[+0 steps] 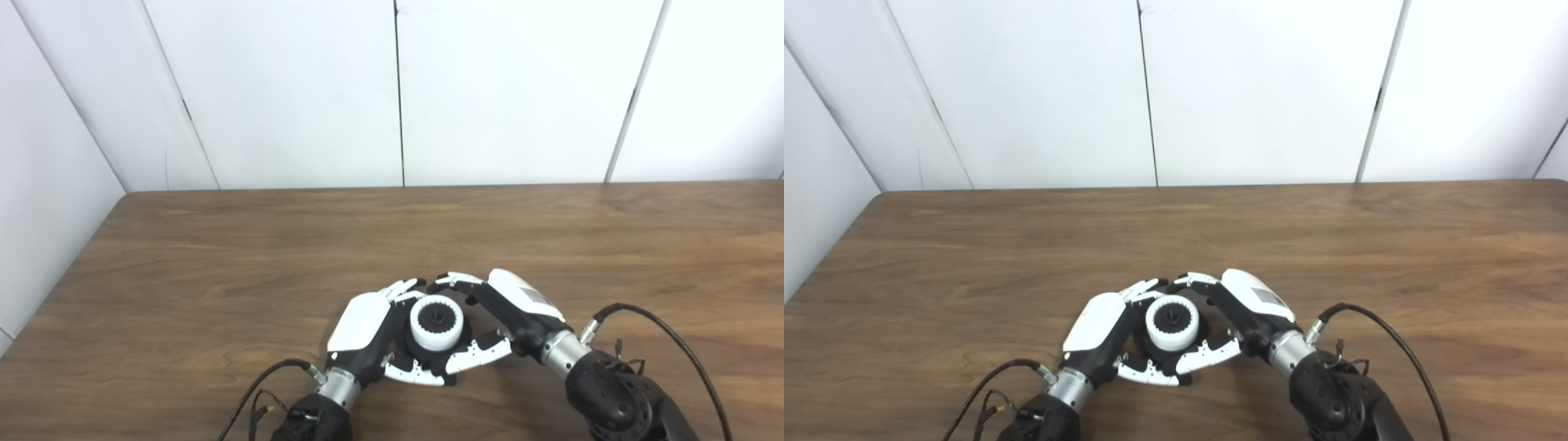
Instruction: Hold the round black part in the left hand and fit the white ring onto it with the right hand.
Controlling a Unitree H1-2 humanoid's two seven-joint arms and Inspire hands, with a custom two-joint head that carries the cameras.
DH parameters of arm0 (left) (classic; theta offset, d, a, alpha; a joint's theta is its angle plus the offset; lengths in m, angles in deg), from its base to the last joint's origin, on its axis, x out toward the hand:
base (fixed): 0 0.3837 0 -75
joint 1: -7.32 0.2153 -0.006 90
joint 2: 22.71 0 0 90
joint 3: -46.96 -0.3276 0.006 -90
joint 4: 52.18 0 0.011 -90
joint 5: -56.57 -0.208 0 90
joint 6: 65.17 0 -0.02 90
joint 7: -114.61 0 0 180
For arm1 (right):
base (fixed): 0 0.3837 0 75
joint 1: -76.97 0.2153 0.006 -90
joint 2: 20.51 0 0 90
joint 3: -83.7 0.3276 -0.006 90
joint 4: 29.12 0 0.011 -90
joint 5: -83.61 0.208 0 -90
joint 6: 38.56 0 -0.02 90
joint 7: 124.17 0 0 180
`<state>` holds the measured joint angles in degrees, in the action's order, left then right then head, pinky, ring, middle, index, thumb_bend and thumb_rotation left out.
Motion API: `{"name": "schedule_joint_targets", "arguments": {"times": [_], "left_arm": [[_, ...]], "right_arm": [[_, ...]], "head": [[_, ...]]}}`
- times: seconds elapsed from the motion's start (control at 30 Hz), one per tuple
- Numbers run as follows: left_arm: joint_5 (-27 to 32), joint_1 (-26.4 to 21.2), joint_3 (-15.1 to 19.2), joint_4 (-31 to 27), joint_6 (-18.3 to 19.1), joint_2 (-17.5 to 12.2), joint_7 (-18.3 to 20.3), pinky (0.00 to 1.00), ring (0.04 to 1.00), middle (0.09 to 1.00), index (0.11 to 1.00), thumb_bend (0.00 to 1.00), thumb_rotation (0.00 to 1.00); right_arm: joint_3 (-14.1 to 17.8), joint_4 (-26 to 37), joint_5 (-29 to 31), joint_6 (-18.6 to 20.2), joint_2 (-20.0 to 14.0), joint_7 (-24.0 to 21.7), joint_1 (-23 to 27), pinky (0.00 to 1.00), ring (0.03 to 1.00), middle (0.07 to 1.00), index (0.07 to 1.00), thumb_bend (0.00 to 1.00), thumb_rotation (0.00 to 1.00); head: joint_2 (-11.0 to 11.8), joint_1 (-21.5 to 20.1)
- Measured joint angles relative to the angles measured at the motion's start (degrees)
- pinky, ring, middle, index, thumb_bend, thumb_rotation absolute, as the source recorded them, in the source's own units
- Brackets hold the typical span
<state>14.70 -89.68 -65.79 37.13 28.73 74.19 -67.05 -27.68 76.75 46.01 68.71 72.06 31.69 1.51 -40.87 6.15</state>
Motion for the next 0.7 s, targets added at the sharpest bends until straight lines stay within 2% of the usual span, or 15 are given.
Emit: {"name": "schedule_joint_targets", "arguments": {"times": [0.4, 0.7], "left_arm": [[0.00, 0.01, 0.02, 0.00, 0.00, 0.00, 0.01, 0.89, 0.927, 0.916, 0.643, 0.89, 0.33], [-0.03, 0.03, 0.06, 0.00, 0.01, 0.01, 0.00, 0.89, 0.926, 0.916, 0.641, 0.90, 0.31]], "right_arm": [[0.56, -0.03, 0.46, -0.05, 0.13, 0.24, -0.05, 0.75, 0.869, 0.894, 0.841, 0.96, 0.44], [3.55, -0.22, 3.50, -0.27, 0.98, 4.19, -2.31, 0.69, 0.826, 0.875, 0.824, 0.97, 0.43]], "head": [[0.35, -0.53], [1.14, -0.97]]}}
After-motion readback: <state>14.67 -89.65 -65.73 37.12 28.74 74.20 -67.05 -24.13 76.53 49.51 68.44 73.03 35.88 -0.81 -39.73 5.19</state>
